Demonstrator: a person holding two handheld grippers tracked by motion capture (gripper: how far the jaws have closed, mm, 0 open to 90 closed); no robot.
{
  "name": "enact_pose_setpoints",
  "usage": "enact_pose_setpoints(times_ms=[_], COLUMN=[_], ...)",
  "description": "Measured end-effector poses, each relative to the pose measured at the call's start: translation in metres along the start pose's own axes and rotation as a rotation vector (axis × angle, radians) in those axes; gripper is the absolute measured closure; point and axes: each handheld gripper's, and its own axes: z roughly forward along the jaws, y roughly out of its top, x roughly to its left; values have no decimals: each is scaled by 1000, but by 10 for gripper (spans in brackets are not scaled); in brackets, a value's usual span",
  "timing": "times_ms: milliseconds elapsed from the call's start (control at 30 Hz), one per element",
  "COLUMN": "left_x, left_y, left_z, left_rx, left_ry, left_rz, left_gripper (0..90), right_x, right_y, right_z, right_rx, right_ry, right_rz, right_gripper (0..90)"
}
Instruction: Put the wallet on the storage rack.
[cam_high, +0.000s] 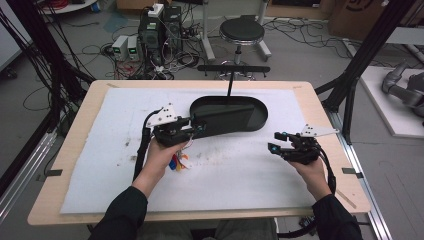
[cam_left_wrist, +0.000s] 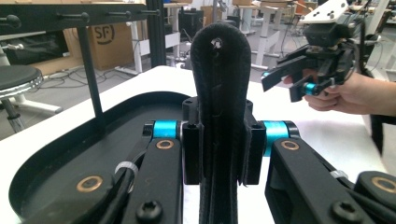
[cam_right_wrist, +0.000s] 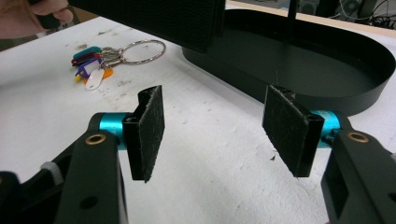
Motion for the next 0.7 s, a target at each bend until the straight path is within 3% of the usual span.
enact_pose_setpoints(times_ms=[133, 700], left_x=[5, 36], left_y=[1, -8], left_z=[9, 57], left_rx=[4, 11], left_ry=[22, 126], left_rz=[27, 28], left_gripper=[755, 753], right_x=[-1, -2], right_y=[0, -1], right_z=[0, -1], right_rx=[3, -5], right_ry=[-3, -2], right_rz=[1, 7], right_gripper=[400, 403])
